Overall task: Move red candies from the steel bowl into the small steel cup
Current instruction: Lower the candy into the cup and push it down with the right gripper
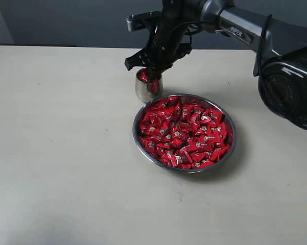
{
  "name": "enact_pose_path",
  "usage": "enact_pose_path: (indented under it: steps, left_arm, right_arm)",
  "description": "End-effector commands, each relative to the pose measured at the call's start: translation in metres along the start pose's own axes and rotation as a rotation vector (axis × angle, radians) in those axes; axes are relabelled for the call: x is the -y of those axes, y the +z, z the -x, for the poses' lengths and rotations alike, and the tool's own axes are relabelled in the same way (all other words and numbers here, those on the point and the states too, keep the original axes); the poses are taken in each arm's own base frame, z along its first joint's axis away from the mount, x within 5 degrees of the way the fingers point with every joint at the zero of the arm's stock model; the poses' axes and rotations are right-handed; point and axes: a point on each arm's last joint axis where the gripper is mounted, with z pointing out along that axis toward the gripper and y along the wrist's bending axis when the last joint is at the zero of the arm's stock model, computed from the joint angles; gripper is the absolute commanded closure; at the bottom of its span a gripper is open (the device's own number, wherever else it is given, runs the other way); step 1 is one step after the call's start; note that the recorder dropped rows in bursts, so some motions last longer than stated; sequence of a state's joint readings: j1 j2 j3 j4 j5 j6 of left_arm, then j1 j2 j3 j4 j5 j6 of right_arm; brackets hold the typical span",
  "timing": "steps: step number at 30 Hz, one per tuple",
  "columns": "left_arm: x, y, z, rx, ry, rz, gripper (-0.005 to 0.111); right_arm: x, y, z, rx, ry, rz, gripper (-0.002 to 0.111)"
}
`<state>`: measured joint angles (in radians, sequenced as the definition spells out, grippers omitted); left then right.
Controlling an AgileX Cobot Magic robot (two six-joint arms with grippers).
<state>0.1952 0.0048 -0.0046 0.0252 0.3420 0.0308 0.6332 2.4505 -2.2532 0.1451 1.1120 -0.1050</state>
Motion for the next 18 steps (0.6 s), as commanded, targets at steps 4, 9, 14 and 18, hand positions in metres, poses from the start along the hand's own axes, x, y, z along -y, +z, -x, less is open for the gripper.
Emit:
enact_pose_path:
  steps: [4, 9, 14, 18]
  left_arm:
    - [0.000, 0.000, -0.001, 0.008, 0.002, -0.007, 0.106]
    - [0.000, 0.000, -0.001, 0.008, 0.002, -0.007, 0.106]
    - [0.000, 0.000, -0.001, 0.008, 0.002, -0.007, 0.106]
    - [0.000, 0.000, -0.001, 0.008, 0.002, -0.007, 0.106]
  right_arm:
    - [0.003, -0.005, 0.002, 0.015, -0.010, -0.007, 0.074]
    - [0.004, -0.015, 0.004, 0.033, -0.024, -0.033, 0.074]
    - [0.004, -0.018, 0.005, 0.037, -0.029, -0.040, 0.074]
    - [0.004, -0.021, 0.005, 0.041, -0.028, -0.043, 0.074]
